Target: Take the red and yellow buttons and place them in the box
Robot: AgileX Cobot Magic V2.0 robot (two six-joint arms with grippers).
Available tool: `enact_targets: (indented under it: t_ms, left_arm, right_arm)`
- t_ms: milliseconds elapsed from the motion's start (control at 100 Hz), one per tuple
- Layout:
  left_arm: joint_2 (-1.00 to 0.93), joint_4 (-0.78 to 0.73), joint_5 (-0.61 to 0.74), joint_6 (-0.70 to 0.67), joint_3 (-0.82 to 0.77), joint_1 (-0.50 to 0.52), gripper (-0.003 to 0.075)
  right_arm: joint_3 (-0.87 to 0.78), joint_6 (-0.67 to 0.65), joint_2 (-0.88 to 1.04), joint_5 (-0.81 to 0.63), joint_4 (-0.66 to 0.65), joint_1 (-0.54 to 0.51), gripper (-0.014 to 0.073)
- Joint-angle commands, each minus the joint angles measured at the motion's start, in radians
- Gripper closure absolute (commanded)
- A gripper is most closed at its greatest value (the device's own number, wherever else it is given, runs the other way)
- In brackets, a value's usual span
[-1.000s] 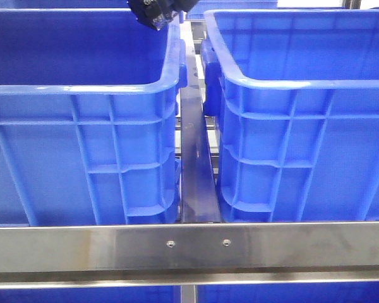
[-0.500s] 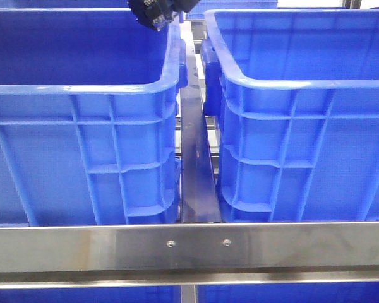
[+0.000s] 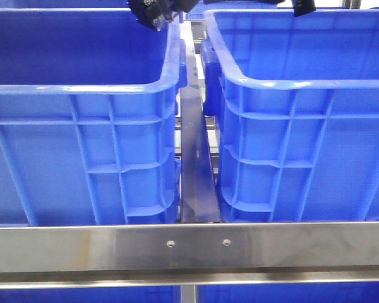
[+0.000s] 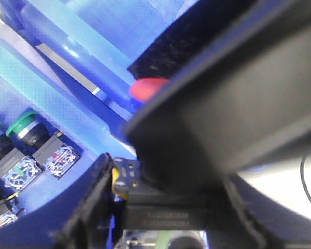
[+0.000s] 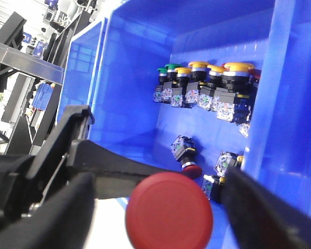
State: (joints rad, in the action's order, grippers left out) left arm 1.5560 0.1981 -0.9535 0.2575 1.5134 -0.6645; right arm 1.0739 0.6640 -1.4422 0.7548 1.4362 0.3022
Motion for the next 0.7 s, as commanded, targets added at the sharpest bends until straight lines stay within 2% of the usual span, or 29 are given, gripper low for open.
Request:
enact_targets:
  t_ms: [0, 70, 300, 370, 500, 550, 600, 690]
  left_arm:
    - [-0.039, 0.021, 0.048, 0.0, 0.029, -0.009, 0.0544]
    - [-0.039, 0.021, 0.046, 0.0, 0.029, -0.009, 0.0544]
    - [-0.039, 0.021, 0.051, 0.0, 0.029, -0.009, 0.0517]
    - [-0.039, 0.021, 0.051, 0.0, 0.029, -0.009, 0.0437]
    - [-0.039, 0.021, 0.051, 0.0, 0.029, -0.009, 0.0177]
    - [-0.039, 0.021, 0.049, 0.0, 0.029, -0.009, 0.0099]
    - [-0.039, 0.018, 0.049, 0.0, 0.029, -0.009, 0.0055]
    - [-0.039, 0.016, 0.045, 0.0, 0.031, -0.009, 0.0048]
  right_arm:
    - [0.034, 0.02, 0.032, 0.025, 0.057, 0.001, 0.0199]
    - [0.034, 0.02, 0.032, 0.026, 0.057, 0.001, 0.0246]
    - [0.034, 0.02, 0.032, 0.026, 0.057, 0.001, 0.0248]
    - [0.034, 0.02, 0.032, 0.026, 0.057, 0.001, 0.0248]
    - [0.034, 0.02, 0.032, 0.026, 0.057, 0.001, 0.0248]
    - [0.034, 0.02, 0.032, 0.026, 0.058, 0.001, 0.0248]
    - [0.034, 0.02, 0.032, 0.024, 0.058, 0.001, 0.0248]
    - [0.04, 0.021, 0.034, 0.01, 0.058, -0.011, 0.0248]
